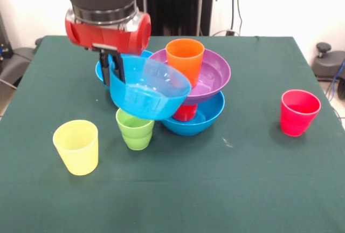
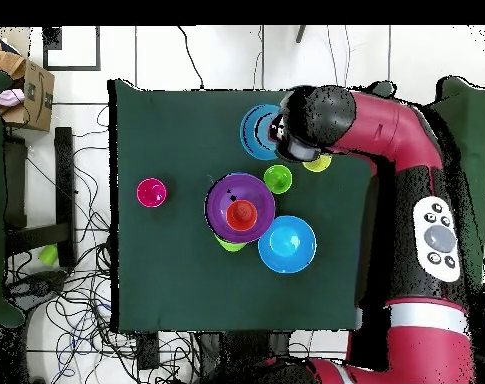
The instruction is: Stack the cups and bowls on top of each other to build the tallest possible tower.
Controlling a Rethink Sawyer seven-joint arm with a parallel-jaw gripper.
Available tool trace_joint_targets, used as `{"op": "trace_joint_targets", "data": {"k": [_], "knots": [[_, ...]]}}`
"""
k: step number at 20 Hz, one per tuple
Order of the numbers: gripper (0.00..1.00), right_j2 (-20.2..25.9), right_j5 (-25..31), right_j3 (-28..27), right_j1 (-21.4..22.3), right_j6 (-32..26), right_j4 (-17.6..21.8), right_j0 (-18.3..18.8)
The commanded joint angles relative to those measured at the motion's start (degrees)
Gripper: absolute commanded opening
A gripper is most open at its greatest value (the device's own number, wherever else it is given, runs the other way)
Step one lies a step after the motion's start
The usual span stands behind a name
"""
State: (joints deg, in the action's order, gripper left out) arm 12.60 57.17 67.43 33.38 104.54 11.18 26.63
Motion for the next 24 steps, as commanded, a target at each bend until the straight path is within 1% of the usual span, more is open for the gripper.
{"op": "trace_joint_targets", "data": {"k": [1, 3, 6, 9, 10, 13, 16, 24], "knots": [[0.00, 1.4, 5.0, 7.6, 2.3, 0.0, -0.6, -2.2], [0.00, 1.6, 4.3, 7.8, 1.8, -0.4, -0.4, -2.1], [0.00, 1.5, 2.9, 8.3, 1.4, 0.6, -0.3, -2.5], [0.00, 1.9, -1.8, 11.3, 1.1, 2.3, -0.9, -2.4], [0.00, 1.9, -2.2, 11.7, 1.2, 2.4, -1.1, -2.3], [0.00, 1.8, -2.1, 14.8, 3.1, 3.3, -2.6, -2.1], [0.00, 1.3, -0.7, 16.1, 4.7, 3.5, -3.4, -2.3], [0.00, 2.0, 1.3, 19.4, 7.7, 2.1, -6.8, -0.1]]}}
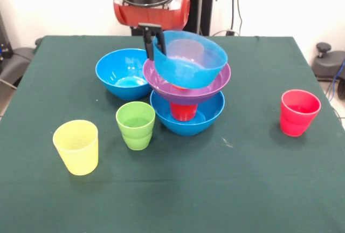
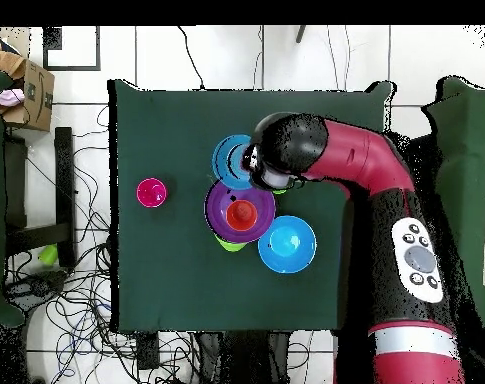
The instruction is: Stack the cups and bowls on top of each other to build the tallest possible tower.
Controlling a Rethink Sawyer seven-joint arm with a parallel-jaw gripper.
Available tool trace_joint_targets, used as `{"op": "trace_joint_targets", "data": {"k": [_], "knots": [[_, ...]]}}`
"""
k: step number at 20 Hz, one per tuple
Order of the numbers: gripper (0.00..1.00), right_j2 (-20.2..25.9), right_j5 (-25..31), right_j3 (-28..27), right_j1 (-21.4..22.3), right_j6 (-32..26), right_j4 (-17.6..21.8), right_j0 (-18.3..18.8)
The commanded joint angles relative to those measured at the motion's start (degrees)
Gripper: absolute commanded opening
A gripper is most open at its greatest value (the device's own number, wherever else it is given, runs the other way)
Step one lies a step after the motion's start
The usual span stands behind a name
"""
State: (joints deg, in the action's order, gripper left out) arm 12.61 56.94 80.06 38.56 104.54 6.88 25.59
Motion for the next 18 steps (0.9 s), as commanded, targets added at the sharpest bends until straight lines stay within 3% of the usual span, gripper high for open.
{"op": "trace_joint_targets", "data": {"k": [1, 8, 14, 18], "knots": [[0.00, 2.3, 1.6, 7.7, 3.4, 1.7, -3.5, 1.6], [0.00, 3.4, 0.4, 11.3, 5.2, -1.1, -6.9, 5.0], [0.00, 3.7, 0.1, 12.2, 3.7, -3.1, -5.4, 5.6], [0.00, 4.1, -0.2, 14.0, 4.9, -3.4, -4.8, 5.3]]}}
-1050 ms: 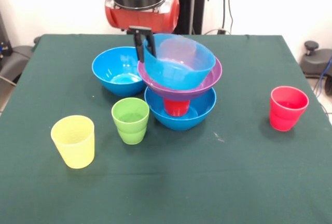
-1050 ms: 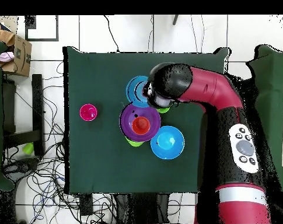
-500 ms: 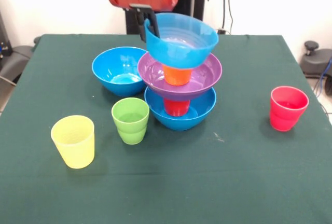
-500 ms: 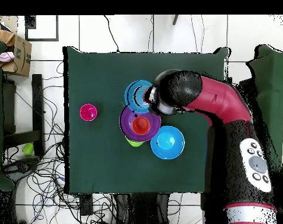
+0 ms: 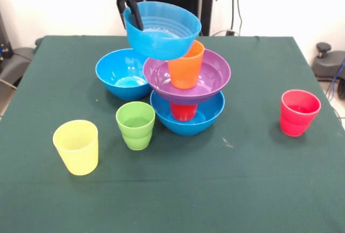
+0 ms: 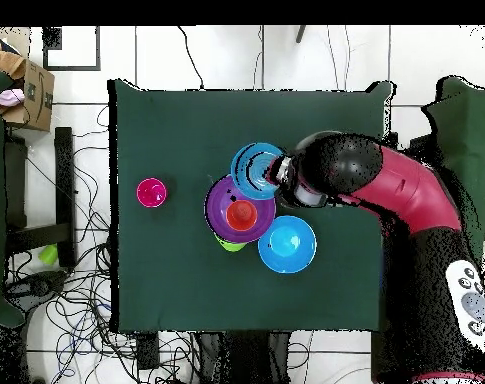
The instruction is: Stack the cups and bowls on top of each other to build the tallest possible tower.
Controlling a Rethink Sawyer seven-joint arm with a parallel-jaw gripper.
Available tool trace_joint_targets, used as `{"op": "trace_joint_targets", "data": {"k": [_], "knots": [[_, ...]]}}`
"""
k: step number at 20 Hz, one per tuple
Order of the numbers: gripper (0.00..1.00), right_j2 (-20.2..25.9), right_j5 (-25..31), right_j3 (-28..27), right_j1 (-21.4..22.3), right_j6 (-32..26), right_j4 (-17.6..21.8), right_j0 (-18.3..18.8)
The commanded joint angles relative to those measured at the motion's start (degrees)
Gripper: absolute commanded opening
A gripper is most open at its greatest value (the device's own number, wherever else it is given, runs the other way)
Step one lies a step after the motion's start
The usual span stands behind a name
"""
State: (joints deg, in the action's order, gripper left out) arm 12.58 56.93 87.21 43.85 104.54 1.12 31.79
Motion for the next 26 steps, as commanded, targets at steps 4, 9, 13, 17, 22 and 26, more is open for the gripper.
{"op": "trace_joint_targets", "data": {"k": [4, 9, 13, 17, 22, 26], "knots": [[0.00, 4.2, -3.2, 11.8, 1.9, -2.6, 0.3, -1.0], [0.00, 4.2, -4.6, 14.4, 2.9, -1.3, -0.1, -1.5], [0.00, 4.5, -4.9, 14.3, 2.6, -1.4, 0.1, -1.4], [0.00, 4.9, -4.3, 13.7, 2.1, -1.9, 0.2, -1.0], [0.00, 5.1, -5.8, 13.5, 1.4, -1.6, 0.1, -0.7], [0.00, 5.1, -8.0, 13.8, 0.7, -0.3, 0.1, -1.2]]}}
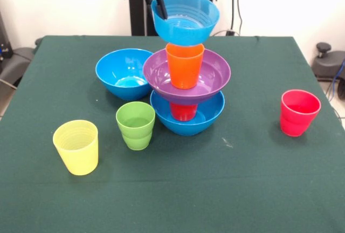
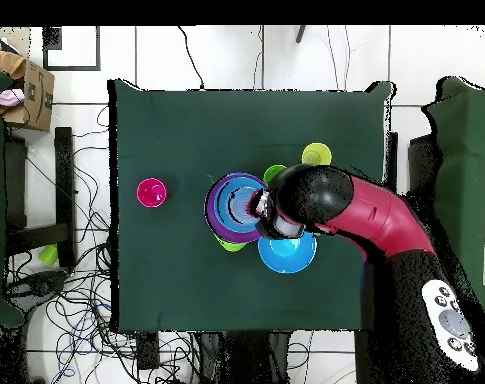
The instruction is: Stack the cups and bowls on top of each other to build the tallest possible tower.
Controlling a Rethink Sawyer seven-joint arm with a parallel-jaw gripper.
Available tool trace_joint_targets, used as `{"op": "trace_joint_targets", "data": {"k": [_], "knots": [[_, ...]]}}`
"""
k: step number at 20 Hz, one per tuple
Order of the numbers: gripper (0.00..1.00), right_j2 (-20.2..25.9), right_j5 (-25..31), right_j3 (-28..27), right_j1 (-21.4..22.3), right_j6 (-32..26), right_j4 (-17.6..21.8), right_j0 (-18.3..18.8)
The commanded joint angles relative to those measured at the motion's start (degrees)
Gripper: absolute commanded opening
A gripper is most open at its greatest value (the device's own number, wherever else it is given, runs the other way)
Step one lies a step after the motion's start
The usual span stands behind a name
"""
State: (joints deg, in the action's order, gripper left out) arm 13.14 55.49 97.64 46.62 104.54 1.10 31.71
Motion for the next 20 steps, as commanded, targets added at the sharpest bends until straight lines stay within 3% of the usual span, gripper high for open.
{"op": "trace_joint_targets", "data": {"k": [1, 12, 20], "knots": [[0.00, 4.5, -6.8, 3.3, -2.2, -0.1, 0.1, -1.2], [0.00, 4.6, -7.7, 1.6, -4.1, 0.5, 0.1, -1.5], [0.00, 5.0, -6.2, 3.5, -2.1, 2.0, -1.2, -2.1]]}}
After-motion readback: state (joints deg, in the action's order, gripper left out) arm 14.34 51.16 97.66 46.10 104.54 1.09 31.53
